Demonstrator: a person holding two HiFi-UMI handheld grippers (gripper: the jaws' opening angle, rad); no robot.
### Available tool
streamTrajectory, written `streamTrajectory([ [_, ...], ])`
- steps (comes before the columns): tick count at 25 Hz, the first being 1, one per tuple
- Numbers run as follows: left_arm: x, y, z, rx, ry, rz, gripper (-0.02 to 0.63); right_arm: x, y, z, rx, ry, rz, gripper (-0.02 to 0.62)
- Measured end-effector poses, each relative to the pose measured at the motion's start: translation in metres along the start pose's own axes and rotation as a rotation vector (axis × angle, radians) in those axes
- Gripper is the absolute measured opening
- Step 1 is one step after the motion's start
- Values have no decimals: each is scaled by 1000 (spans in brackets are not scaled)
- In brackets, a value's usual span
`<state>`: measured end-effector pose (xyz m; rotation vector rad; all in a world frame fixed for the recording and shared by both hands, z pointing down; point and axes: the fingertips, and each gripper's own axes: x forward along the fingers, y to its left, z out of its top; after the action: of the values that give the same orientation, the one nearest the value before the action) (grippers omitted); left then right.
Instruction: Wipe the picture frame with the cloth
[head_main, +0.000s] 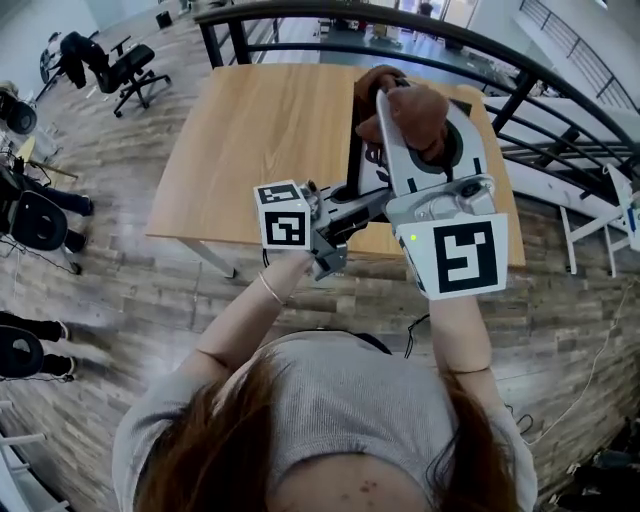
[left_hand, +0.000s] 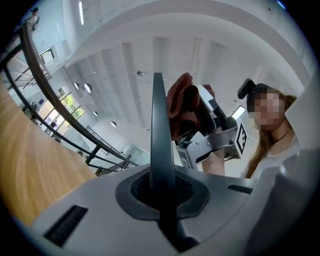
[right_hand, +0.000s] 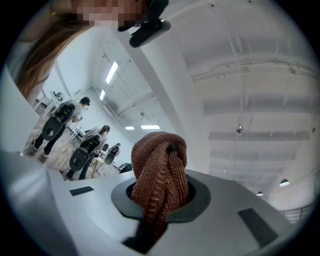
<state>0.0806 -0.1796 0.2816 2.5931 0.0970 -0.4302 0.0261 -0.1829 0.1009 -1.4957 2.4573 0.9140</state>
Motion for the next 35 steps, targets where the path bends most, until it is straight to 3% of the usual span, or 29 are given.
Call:
streamTrajectory([
  [4,5,-21,3,72,-5,-28,17,7,13,-18,-215,125,15,46],
  [8,5,-26,3,99,4,-18,17,0,16,-28,-271,187,21,46],
  [18,-8,-19,7,84,-11,17,17,-8,47,-56,-251,282,73,46],
  [35,-29,13,21,106,-34,101,17,-20,84,-96,-131,397,196,46],
])
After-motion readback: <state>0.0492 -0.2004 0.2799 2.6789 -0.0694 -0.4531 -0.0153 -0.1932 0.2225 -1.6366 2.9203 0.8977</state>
